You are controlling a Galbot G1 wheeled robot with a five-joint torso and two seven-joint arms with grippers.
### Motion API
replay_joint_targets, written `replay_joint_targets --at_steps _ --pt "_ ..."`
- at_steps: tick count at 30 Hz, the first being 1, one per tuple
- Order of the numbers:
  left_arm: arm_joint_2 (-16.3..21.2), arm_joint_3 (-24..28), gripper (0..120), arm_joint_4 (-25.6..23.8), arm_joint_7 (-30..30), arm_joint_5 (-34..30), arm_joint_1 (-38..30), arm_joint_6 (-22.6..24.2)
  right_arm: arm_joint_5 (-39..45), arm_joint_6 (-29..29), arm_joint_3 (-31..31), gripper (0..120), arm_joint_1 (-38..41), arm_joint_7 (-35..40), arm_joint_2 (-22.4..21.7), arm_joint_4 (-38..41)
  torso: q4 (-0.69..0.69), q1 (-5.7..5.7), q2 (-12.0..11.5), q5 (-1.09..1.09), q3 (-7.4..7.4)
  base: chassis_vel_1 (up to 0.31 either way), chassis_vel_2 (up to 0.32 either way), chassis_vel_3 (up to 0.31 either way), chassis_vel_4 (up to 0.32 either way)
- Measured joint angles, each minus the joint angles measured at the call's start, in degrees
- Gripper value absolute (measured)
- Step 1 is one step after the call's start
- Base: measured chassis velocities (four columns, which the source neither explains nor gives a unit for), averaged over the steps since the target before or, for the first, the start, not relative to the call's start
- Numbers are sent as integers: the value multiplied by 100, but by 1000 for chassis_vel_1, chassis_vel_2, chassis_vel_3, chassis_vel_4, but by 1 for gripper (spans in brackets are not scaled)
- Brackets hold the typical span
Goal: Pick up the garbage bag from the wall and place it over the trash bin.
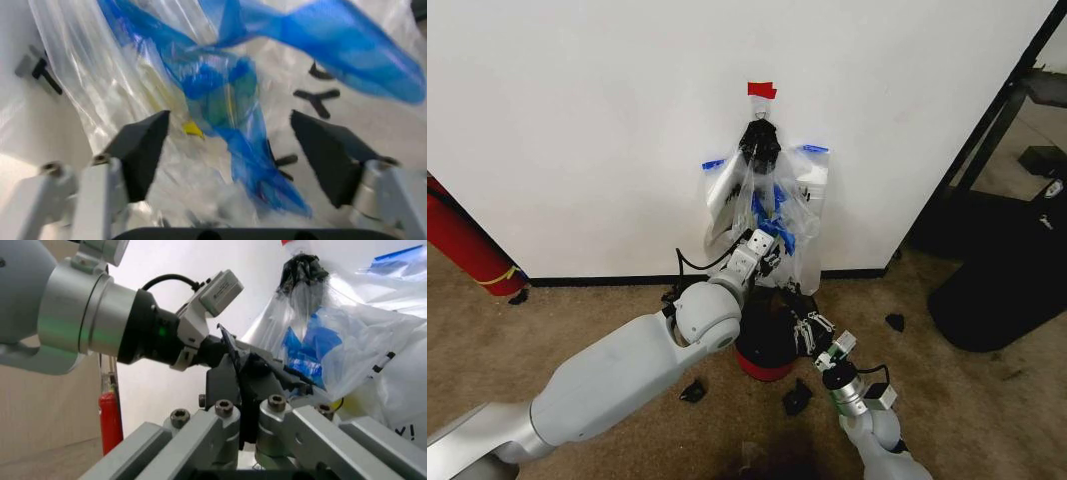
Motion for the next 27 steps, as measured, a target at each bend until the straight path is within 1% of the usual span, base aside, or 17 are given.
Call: replay_joint_targets --at_steps 3,6,8,10,11,15,17,18,19,24,25,27 --pt "-20 75 90 63 0 108 32 31 2 1 6 0 -14 -5 -1 4 0 0 0 0 0 0 0 0 0" --pt "-66 128 93 135 1 165 34 45 4 1 9 0 -27 -5 -8 27 0 0 0 0 0 0 0 0 0" --pt "-120 173 91 186 8 212 25 65 10 1 12 0 -38 -6 -20 63 -1 0 0 0 0 0 0 0 0" --pt "-159 209 83 236 15 266 -2 76 17 1 13 0 -46 -2 -23 97 -1 0 0 0 0 0 0 0 0" --pt "-159 209 83 236 15 266 -2 76 17 1 13 0 -46 -2 -23 97 -1 0 0 0 0 0 0 0 0" --pt "-181 285 64 347 28 389 -81 80 26 -5 6 0 -59 2 -19 155 -1 0 0 0 0 0 0 0 0" --pt "-181 303 59 372 32 428 -96 81 26 -6 2 0 -59 2 -18 160 -1 0 0 0 0 0 0 0 0" --pt "-181 303 59 372 32 428 -96 81 26 -6 2 0 -59 2 -18 160 -1 0 0 0 0 0 0 0 0" --pt "-183 321 52 408 35 496 -112 81 27 -7 1 0 -59 3 -18 161 0 0 0 0 0 0 0 0 0" --pt "-204 334 30 494 30 706 -130 81 28 -8 3 0 -66 3 -22 161 -1 0 0 0 0 0 0 0 0" --pt "-204 334 30 494 30 706 -130 81 28 -8 3 0 -66 3 -22 161 -1 0 0 0 0 0 0 0 0" --pt "-200 322 22 494 6 731 -130 81 29 -8 10 0 -73 3 -23 162 -1 0 0 0 0 0 0 0 0"
